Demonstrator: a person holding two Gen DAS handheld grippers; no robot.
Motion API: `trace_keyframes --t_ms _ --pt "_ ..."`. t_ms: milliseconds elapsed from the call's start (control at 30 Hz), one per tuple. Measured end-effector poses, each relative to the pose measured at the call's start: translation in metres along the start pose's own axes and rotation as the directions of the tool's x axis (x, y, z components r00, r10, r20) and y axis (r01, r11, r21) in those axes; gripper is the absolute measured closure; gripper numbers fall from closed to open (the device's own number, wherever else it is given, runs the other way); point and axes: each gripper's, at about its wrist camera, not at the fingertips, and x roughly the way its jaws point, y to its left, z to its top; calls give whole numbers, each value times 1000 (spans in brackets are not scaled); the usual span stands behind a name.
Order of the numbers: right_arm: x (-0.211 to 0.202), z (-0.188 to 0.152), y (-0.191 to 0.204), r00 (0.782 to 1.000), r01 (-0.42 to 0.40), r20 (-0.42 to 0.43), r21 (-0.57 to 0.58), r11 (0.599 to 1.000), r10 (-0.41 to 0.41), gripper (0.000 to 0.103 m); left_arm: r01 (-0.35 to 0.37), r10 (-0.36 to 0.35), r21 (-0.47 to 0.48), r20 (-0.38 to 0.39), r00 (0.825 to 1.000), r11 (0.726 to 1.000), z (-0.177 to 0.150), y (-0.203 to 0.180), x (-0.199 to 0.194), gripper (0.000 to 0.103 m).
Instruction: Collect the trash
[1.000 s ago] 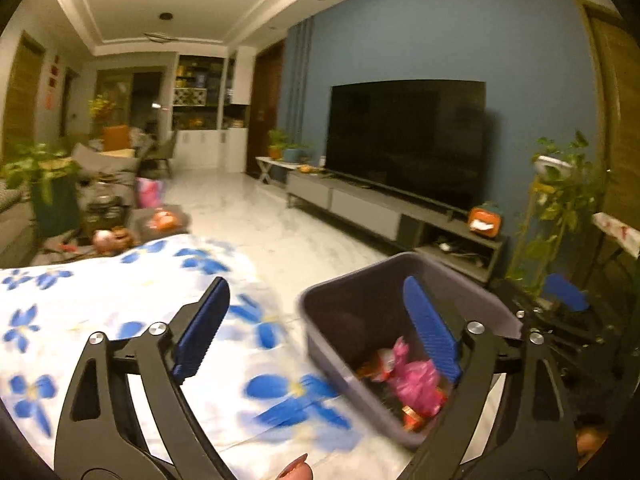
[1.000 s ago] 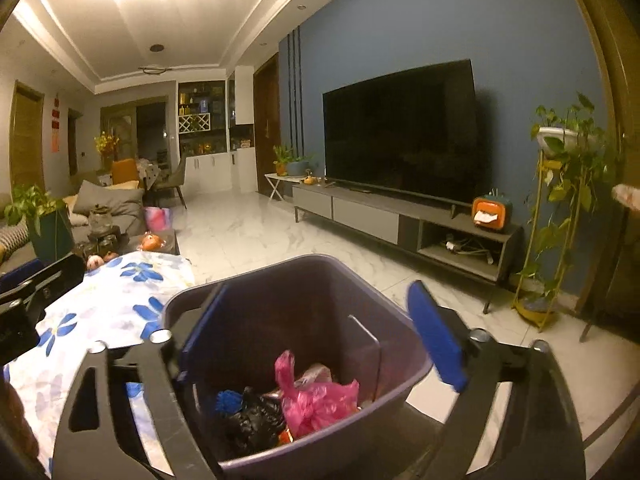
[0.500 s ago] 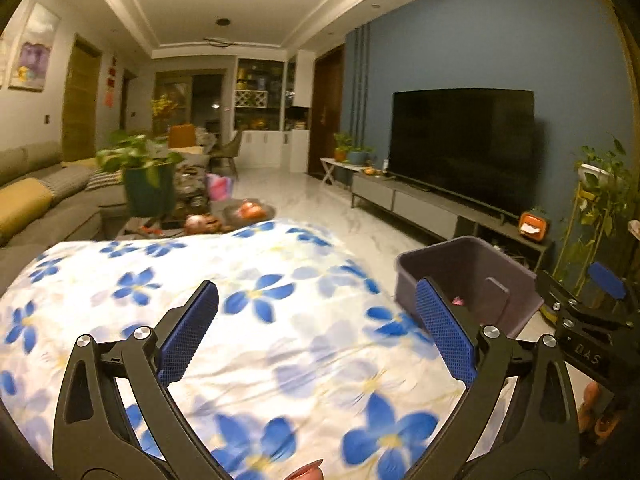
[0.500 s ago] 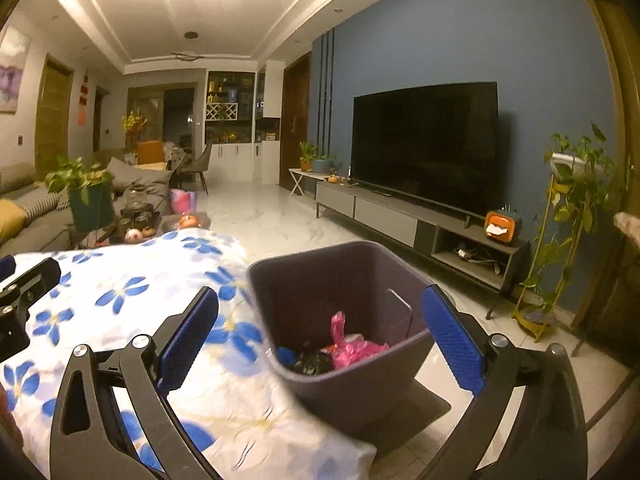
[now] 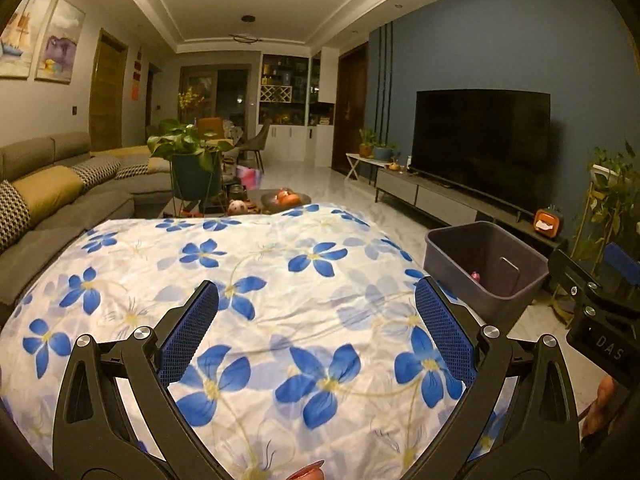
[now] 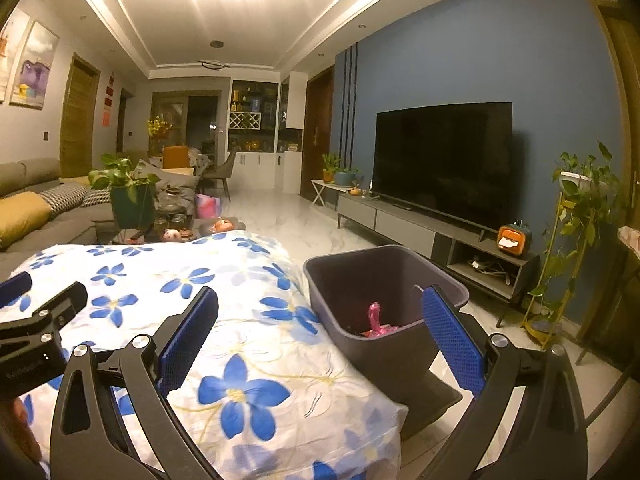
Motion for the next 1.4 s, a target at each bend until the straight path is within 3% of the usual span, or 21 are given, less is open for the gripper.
trace_keyframes --t_ms 467,1400 --pt "-24 -2 0 999 13 32 16 1000 -13 6 45 -45 -16 4 999 999 -3 -2 -23 6" --pt "-25 -7 0 1000 8 29 25 1000 -9 6 37 -37 -13 2 999 999 -5 -5 -28 6"
